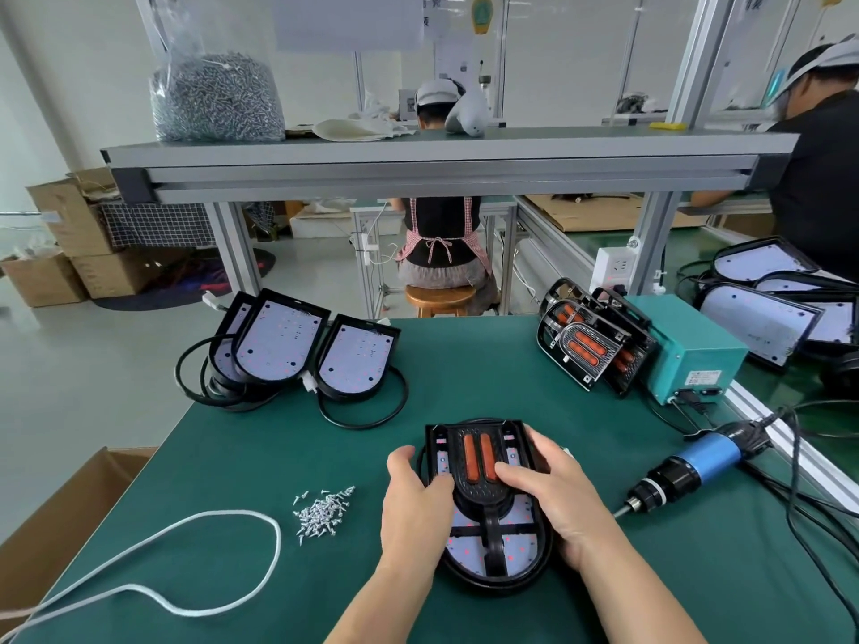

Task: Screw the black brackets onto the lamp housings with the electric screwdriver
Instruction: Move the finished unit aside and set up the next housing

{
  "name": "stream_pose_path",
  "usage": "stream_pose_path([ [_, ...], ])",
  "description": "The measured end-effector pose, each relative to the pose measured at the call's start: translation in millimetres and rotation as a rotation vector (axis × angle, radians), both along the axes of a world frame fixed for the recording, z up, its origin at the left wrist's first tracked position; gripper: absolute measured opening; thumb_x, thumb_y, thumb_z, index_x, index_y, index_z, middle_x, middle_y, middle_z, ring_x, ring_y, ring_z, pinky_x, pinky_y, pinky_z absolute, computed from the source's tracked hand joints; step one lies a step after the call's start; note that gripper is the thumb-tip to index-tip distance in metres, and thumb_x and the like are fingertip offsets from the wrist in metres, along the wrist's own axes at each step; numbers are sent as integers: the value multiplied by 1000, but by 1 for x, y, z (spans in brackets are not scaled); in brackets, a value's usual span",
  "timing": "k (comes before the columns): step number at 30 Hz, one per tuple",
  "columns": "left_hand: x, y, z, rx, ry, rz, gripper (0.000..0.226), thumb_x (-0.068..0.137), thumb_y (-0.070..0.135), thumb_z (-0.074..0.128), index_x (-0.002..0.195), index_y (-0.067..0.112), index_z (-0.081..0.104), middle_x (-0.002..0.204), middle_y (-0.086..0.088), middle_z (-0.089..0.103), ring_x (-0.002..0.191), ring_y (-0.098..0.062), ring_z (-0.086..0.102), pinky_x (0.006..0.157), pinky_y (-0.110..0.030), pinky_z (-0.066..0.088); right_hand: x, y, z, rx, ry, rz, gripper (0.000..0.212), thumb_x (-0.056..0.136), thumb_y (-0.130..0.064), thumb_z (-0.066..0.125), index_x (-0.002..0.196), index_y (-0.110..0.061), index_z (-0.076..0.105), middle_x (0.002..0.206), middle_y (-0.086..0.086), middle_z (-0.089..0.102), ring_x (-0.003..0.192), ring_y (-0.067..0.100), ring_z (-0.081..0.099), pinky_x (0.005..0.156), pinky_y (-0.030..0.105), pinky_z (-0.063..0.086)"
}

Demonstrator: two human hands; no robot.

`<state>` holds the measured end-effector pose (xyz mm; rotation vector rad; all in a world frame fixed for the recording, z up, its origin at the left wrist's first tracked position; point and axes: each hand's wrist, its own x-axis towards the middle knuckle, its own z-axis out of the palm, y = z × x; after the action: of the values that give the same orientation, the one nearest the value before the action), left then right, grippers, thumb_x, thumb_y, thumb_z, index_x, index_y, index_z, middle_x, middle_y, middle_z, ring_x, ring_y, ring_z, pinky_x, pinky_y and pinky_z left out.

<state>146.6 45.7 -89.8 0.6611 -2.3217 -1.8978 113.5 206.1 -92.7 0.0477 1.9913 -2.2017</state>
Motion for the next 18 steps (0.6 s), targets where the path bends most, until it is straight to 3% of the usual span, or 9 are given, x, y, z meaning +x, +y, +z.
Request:
stream_pose_path([
  [2, -1, -3, 1, 62, 19, -31, 62, 91, 30, 59, 145, 34, 30, 114, 14, 54, 106, -7, 53, 88, -30, 38, 1, -3, 2, -23, -13, -11, 46, 88, 3, 68, 125, -23, 69, 107, 5, 78, 99, 26, 75, 89, 39, 58],
  [6, -6, -6, 0, 11, 36, -114, 65, 86, 36, 71, 140, 24, 37, 117, 13, 60, 106, -2, 58, 84, -25, 46, 2, -4, -1, -35, 10, -8, 43, 90, 3, 65, 114, -30, 74, 106, 6, 78, 97, 26, 76, 76, 30, 59],
  [9, -9, -5, -1, 15, 49, -127, 58, 87, 31, 72, 135, 24, 41, 114, 11, 64, 104, -5, 62, 86, -27, 48, 6, -6, 0, 28, 39, -19, 45, 92, -2, 64, 126, -31, 69, 111, -7, 77, 103, 14, 73, 81, 23, 57],
  [12, -7, -5, -1, 18, 90, -117, 49, 87, 29, 72, 127, 34, 44, 114, 12, 66, 101, 0, 62, 80, -21, 48, 14, -4, 5, 324, 173, -97, 39, 95, -23, 69, 129, -42, 63, 120, -31, 64, 117, -4, 60, 98, 14, 43],
  [15, -6, -5, -1, 28, 117, -118, 56, 88, 27, 71, 134, 39, 43, 122, 12, 64, 114, -10, 60, 99, -34, 48, 19, 13, 16, 578, 300, -353, 48, 94, -33, 69, 139, -21, 58, 127, -8, 55, 111, 10, 60, 99, 29, 45],
  [18, -4, -4, -2, 54, 121, -129, 58, 88, 27, 70, 135, 45, 42, 124, 13, 64, 117, -12, 59, 100, -35, 48, 17, 50, 28, 703, 327, -651, 49, 91, -30, 72, 132, -8, 58, 119, 7, 52, 108, 26, 56, 97, 45, 48],
])
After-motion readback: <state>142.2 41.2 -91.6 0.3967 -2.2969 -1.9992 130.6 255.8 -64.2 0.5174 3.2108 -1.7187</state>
